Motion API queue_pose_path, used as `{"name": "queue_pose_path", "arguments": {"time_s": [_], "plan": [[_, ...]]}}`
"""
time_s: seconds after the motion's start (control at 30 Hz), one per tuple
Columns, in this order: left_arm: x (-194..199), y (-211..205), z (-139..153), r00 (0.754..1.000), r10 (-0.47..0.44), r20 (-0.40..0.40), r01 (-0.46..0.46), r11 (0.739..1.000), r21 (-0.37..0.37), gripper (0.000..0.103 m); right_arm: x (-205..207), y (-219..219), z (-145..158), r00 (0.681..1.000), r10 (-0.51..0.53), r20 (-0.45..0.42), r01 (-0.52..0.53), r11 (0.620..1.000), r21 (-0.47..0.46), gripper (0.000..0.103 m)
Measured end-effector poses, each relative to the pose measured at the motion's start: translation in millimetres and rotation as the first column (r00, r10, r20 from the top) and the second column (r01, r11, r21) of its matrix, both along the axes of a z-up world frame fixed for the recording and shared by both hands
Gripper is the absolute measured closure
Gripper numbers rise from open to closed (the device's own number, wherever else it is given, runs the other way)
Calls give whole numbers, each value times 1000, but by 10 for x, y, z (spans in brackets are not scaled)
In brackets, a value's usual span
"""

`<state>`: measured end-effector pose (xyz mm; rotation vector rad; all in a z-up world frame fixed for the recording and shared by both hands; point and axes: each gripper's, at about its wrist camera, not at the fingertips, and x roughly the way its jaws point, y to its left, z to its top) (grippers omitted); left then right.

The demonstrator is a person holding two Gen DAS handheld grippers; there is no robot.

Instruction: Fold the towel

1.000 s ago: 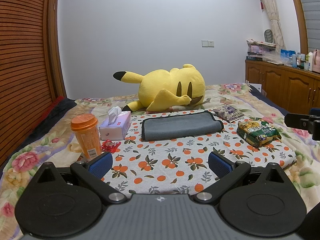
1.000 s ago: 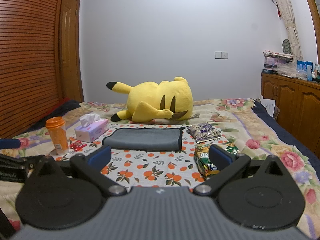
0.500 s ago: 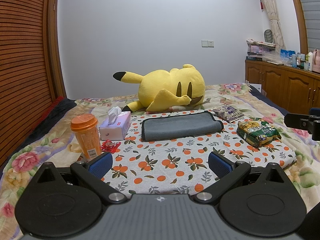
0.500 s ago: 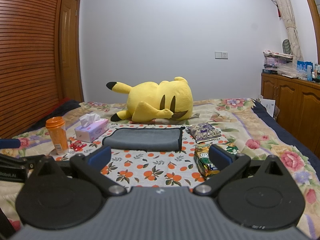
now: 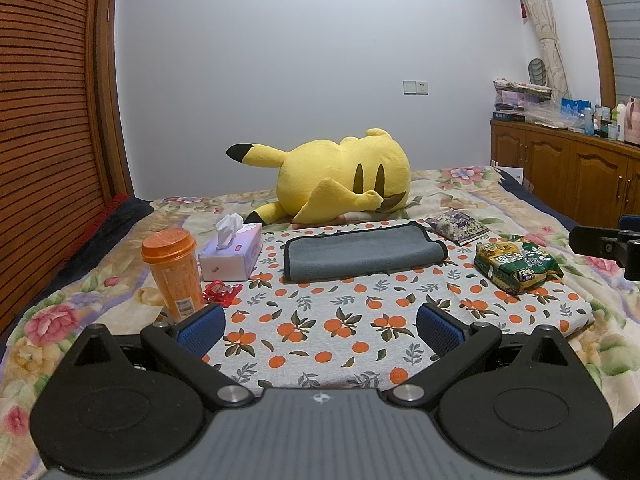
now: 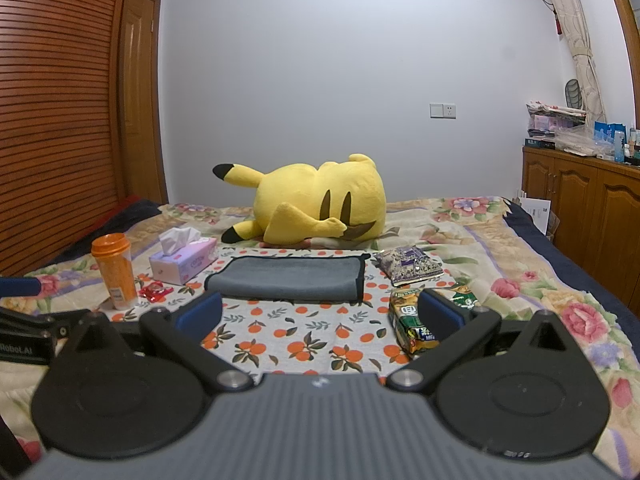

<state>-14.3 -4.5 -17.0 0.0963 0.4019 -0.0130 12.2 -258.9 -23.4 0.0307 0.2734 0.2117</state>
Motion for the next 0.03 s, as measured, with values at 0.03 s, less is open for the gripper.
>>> {"name": "queue_pose_path", "arguments": {"time_s": [0.03], "plan": [[-1,0,0,1000,0,1,0,1000,0,0,0,0,0,1000,0,0,0,1000,0,0]]}}
